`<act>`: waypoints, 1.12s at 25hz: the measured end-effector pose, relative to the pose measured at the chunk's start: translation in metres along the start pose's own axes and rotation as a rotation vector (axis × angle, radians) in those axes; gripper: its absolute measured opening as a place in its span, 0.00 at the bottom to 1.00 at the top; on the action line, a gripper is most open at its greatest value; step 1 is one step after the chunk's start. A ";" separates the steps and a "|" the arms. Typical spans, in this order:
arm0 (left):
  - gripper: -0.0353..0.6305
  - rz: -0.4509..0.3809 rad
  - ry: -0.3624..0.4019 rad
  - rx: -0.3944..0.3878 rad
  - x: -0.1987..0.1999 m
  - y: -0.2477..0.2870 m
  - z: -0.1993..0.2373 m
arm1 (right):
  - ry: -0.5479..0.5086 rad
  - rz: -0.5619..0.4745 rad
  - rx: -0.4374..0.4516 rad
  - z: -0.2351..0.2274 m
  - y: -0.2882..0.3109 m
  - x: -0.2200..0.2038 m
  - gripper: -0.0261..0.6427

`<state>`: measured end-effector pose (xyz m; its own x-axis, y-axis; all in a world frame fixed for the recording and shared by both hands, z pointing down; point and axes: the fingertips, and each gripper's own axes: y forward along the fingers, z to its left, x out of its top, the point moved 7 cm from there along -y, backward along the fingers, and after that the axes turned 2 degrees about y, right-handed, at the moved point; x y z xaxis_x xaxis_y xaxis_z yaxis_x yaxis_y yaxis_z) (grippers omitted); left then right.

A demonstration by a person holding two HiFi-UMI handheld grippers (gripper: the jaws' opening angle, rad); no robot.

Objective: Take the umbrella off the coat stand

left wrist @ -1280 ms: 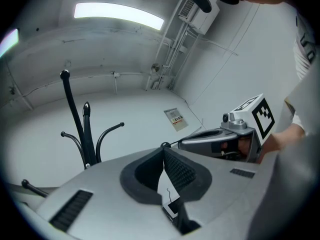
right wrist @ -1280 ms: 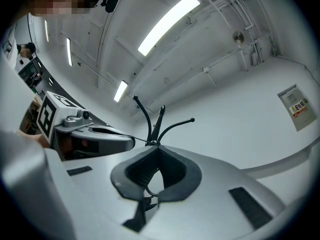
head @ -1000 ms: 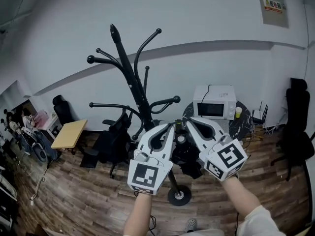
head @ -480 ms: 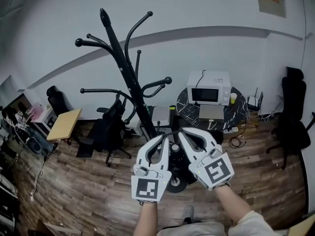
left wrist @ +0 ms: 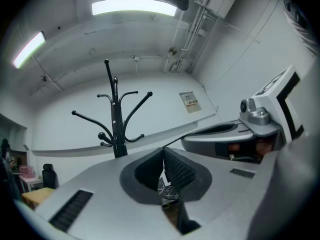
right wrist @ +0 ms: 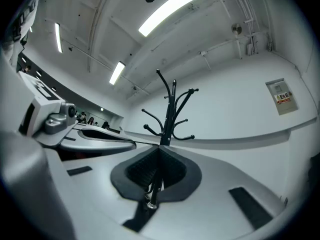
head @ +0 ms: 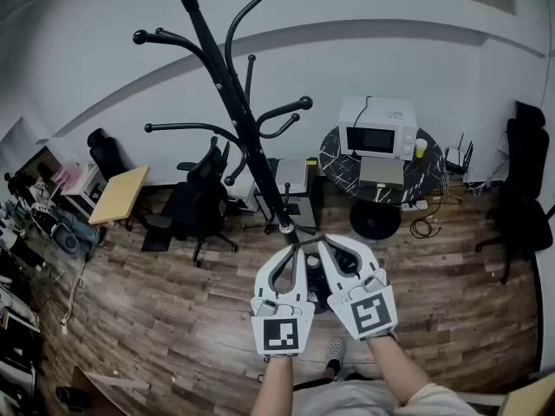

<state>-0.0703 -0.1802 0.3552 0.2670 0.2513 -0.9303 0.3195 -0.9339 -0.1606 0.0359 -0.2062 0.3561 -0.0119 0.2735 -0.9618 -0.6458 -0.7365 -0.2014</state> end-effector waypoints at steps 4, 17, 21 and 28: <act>0.09 0.022 -0.080 -0.014 -0.017 -0.014 -0.002 | 0.031 0.039 0.013 0.015 -0.006 -0.019 0.05; 0.09 0.107 -0.073 0.009 -0.070 -0.049 -0.020 | 0.180 0.141 -0.030 0.049 -0.031 -0.064 0.05; 0.09 0.131 -0.067 -0.010 -0.083 -0.062 -0.031 | 0.165 0.167 -0.037 0.058 -0.044 -0.083 0.05; 0.09 0.165 -0.100 -0.030 -0.106 -0.082 -0.040 | 0.165 0.205 -0.030 0.073 -0.063 -0.106 0.05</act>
<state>-0.0883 -0.1197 0.4799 0.2268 0.0672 -0.9716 0.3065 -0.9518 0.0057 0.0217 -0.1437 0.4847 -0.0140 0.0138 -0.9998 -0.6201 -0.7845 -0.0022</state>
